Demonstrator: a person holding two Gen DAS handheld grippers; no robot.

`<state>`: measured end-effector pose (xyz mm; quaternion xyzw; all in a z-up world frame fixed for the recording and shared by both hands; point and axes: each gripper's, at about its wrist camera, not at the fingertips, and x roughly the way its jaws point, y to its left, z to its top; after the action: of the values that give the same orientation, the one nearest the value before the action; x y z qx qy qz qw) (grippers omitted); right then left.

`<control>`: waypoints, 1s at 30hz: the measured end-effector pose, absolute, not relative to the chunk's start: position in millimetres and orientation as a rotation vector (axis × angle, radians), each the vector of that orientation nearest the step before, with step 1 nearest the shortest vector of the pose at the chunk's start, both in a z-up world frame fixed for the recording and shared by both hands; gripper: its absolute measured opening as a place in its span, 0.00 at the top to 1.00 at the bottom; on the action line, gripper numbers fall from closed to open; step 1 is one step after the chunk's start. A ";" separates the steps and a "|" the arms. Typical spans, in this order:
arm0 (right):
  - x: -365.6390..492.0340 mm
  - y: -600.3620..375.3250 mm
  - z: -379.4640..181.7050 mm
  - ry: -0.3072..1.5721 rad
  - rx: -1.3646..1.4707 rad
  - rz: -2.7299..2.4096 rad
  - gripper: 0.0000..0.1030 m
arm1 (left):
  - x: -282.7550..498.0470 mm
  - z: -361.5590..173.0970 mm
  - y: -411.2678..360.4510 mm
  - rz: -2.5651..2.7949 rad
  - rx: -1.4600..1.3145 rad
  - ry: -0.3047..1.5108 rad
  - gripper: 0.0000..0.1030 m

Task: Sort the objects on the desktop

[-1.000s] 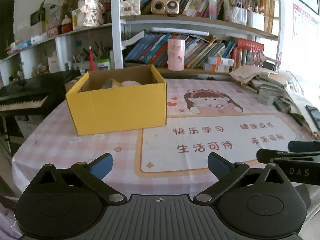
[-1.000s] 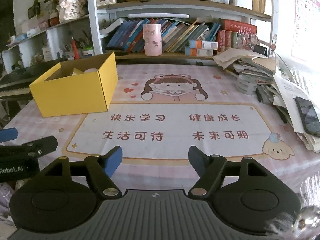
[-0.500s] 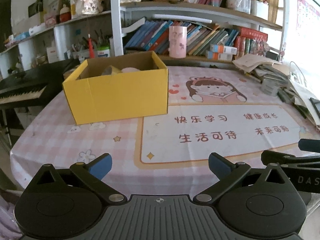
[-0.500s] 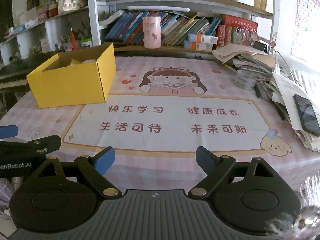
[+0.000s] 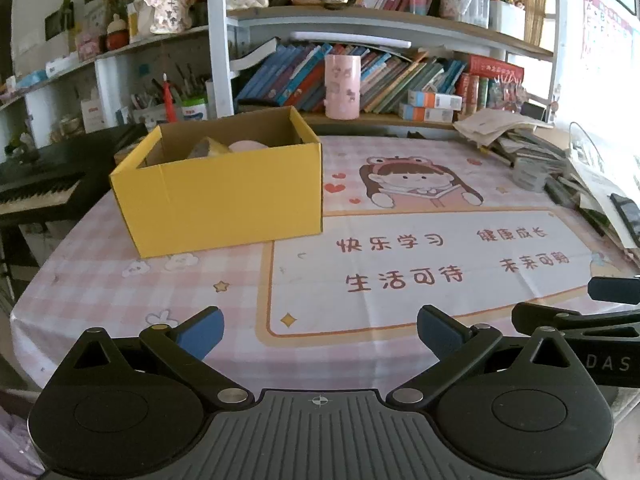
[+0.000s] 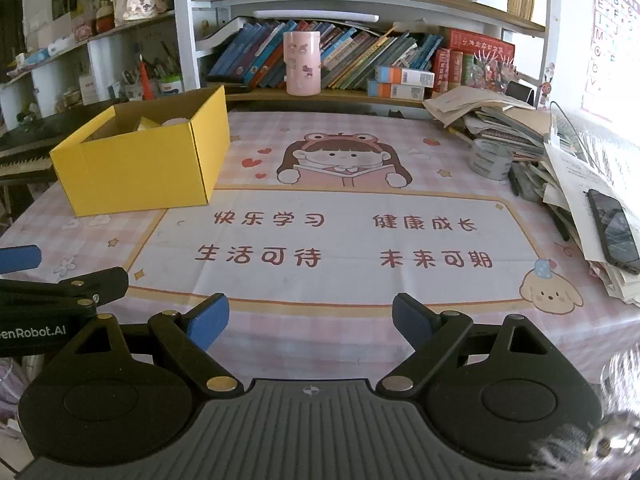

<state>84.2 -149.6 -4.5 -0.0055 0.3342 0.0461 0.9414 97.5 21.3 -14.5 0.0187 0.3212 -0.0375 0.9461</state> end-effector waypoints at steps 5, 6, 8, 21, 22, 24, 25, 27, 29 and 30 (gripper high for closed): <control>84.2 -148.9 -4.3 0.682 -0.010 0.094 0.14 | 98.1 -14.7 21.7 -0.080 0.033 0.659 0.00; 84.3 -149.3 -4.5 0.683 -0.010 0.094 0.14 | 98.5 -15.1 21.5 -0.080 0.032 0.662 0.00; 84.2 -149.3 -4.4 0.683 -0.010 0.095 0.14 | 98.2 -15.4 21.0 -0.078 0.031 0.665 0.00; 82.8 -148.5 -5.9 0.682 -0.007 0.095 0.14 | 94.6 -15.2 22.3 -0.075 0.021 0.663 0.00; 82.8 -148.6 -5.7 0.682 -0.008 0.095 0.14 | 93.8 -14.6 22.9 -0.079 0.016 0.658 0.00; 82.9 -149.0 -5.7 0.682 -0.006 0.095 0.14 | 91.8 -13.7 23.5 -0.090 0.008 0.650 0.00; 83.0 -149.1 -5.7 0.683 -0.005 0.094 0.14 | 91.0 -13.5 23.0 -0.090 0.011 0.648 0.00; 82.5 -148.4 -7.1 0.684 -0.003 0.094 0.14 | 90.6 -13.6 21.5 -0.089 0.019 0.649 0.00; 81.6 -147.9 -8.6 0.683 -0.003 0.094 0.14 | 90.6 -13.4 20.9 -0.088 0.019 0.649 0.00; 81.5 -147.7 -8.8 0.683 -0.003 0.094 0.14 | 90.6 -13.4 21.1 -0.087 0.018 0.648 0.00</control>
<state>81.5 -147.7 -8.8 -0.0014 0.3347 0.0462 0.9412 90.6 21.1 -13.4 0.0087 0.3184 -0.0429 0.9469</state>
